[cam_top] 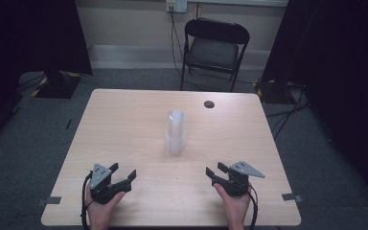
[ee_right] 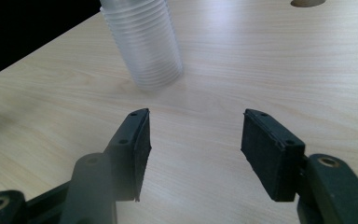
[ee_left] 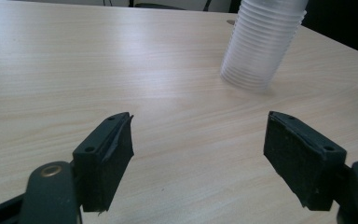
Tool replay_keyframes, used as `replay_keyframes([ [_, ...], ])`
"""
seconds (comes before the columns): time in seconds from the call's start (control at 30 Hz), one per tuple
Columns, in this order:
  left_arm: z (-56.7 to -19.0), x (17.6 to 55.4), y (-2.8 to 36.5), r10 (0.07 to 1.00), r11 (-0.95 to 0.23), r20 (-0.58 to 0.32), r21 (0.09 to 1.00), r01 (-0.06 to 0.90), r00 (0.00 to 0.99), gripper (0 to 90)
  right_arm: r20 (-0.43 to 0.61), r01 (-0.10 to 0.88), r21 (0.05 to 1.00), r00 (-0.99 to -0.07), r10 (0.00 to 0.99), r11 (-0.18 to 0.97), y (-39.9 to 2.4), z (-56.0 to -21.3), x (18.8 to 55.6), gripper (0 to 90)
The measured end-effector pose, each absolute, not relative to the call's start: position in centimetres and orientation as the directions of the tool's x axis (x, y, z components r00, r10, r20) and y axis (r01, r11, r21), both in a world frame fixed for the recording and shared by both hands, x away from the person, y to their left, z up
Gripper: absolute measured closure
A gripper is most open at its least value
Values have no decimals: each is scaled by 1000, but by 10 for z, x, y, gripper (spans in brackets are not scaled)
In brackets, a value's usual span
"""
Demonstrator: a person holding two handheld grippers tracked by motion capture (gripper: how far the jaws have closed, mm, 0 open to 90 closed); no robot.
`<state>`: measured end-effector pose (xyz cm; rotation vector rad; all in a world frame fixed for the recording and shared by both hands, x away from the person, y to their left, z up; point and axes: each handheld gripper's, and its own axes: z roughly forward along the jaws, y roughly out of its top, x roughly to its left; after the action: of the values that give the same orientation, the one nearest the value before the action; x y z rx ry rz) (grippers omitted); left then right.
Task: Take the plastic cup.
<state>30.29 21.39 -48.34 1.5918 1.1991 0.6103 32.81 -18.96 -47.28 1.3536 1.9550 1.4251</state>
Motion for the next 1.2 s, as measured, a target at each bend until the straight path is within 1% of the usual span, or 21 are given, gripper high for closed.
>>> replay_keyframes([
  [0.3,-482,305,213,913,-21,-147,915,404,381,238,234,483,875,-493,838,40,-184,-472,331,417],
  [0.43,-483,305,211,910,-16,-153,916,401,385,239,237,477,878,-513,825,44,-179,-471,334,421],
  [0.5,-484,305,211,910,-24,-145,917,399,388,242,252,479,877,-531,809,41,-177,-470,336,427],
  [0.53,-485,305,211,908,-31,-142,917,399,395,242,266,480,876,-540,798,33,-175,-469,337,445],
  [0.67,-486,304,211,907,-29,-148,912,410,394,246,247,464,884,-560,791,52,-168,-462,341,451],
  [0.83,-484,302,209,904,-24,-150,917,398,401,247,236,449,891,-578,781,64,-161,-459,343,450],
  [0.97,-484,302,211,903,-19,-157,916,400,401,248,236,452,889,-590,772,74,-154,-458,347,430],
  [1.0,-483,301,211,898,-8,-168,919,395,408,250,235,458,885,-599,765,88,-150,-458,350,411],
  [1.2,-481,304,210,898,-23,-152,921,389,413,262,225,453,885,-622,750,110,-141,-454,359,385],
])
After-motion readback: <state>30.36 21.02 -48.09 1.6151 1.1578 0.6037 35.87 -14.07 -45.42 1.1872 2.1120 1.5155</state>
